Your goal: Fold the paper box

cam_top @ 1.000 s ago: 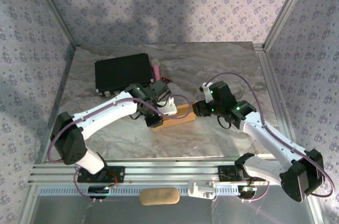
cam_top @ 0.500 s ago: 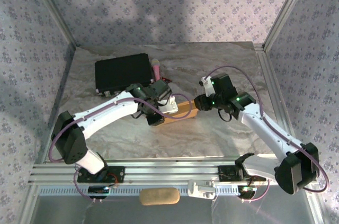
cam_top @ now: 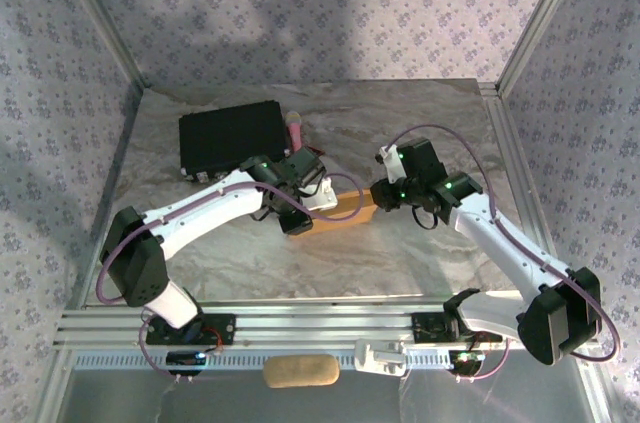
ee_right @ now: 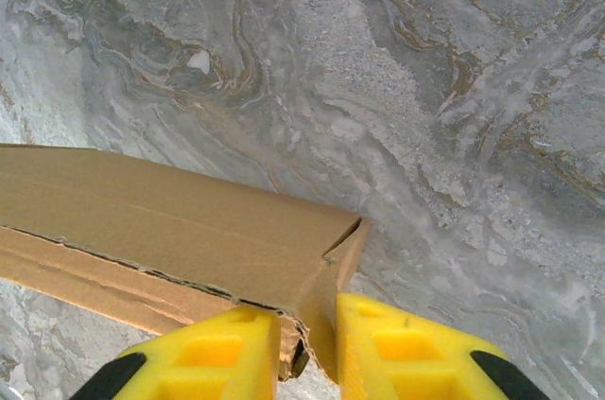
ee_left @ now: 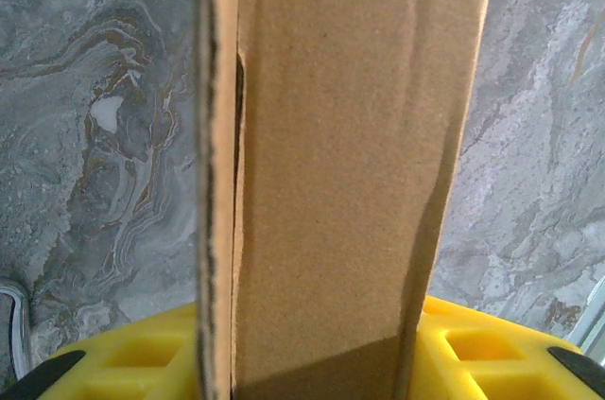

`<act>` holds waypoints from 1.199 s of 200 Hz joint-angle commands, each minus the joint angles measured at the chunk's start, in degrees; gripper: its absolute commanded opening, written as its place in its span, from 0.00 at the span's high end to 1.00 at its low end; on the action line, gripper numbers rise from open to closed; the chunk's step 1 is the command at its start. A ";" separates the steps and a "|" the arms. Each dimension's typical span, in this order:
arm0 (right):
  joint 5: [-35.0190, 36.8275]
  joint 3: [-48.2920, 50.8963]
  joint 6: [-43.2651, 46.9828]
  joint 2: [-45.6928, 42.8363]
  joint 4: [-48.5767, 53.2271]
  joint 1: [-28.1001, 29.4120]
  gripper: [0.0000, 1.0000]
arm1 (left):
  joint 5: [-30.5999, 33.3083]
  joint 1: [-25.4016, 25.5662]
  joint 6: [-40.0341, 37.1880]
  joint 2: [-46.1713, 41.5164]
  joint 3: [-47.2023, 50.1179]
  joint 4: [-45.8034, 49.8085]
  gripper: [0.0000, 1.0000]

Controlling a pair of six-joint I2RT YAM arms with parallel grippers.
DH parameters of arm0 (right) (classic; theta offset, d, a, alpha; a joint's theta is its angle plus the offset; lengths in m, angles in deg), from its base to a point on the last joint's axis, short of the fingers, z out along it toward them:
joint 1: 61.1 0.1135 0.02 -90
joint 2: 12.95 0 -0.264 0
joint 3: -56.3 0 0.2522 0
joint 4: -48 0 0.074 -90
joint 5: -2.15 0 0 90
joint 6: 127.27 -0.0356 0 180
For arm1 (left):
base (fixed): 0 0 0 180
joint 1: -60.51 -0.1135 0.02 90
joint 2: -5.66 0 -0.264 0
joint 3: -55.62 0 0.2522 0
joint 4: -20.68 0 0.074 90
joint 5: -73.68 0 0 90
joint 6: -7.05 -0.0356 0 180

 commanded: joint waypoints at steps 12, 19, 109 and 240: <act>1.07 -2.10 0.47 0.08 3.00 0.26 0.80 | 1.62 -1.13 1.79 0.84 0.12 -0.88 0.56; 1.36 -2.24 0.46 0.09 3.25 0.37 0.80 | 1.62 -1.34 2.00 0.89 0.01 -0.98 0.56; 3.45 -4.17 -0.03 2.36 3.53 1.20 0.85 | 0.07 -2.25 2.46 1.20 0.02 -0.89 0.55; -3.16 -14.14 10.91 10.33 10.23 -3.36 0.51 | -10.73 -3.83 -3.68 -0.06 -0.81 4.71 0.62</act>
